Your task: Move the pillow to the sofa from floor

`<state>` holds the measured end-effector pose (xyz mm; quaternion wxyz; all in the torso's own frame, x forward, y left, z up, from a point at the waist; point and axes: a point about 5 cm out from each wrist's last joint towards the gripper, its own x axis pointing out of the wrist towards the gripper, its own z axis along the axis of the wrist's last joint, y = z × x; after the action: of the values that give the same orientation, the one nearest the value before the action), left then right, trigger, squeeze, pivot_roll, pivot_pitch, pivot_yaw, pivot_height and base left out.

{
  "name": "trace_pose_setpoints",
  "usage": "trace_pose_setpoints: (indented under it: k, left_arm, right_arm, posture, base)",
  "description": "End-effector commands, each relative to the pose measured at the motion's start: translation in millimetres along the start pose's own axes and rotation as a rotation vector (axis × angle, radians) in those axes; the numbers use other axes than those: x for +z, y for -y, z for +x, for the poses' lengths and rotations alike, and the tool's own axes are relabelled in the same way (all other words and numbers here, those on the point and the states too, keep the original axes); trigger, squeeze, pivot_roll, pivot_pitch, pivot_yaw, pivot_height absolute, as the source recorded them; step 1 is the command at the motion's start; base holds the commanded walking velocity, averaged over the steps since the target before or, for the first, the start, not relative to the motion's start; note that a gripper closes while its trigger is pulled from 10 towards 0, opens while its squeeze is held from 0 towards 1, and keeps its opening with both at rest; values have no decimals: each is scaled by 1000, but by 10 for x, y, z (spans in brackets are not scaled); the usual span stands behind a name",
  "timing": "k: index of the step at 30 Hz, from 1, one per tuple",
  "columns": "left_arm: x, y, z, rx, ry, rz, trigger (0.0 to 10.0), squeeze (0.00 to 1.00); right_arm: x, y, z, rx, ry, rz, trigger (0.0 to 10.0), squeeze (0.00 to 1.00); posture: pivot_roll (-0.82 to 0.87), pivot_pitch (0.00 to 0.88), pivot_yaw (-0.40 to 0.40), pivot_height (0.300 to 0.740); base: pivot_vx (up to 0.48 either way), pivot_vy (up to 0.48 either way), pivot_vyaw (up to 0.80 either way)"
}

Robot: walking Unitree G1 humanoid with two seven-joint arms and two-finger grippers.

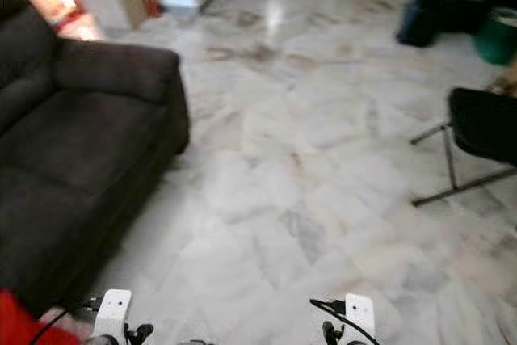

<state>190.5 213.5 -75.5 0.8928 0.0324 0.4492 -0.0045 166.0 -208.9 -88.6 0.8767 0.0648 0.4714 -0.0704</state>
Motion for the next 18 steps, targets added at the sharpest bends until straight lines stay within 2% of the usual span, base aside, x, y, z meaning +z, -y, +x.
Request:
trace_pose_setpoints:
  k: [1,18]
  left_arm:
    - [-106,-31,-21,2,-43,8,10000,0]
    - [-103,-28,-20,4,-46,12,10000,0]
  right_arm:
    - [-34,-43,1,4,-9,18,10000,0]
    - [-28,-38,2,-1,-10,12,10000,0]
  posture:
    - [100,65,-16,740]
    - [101,64,-20,740]
  base:
    - [0,0,800]
    - [0,0,800]
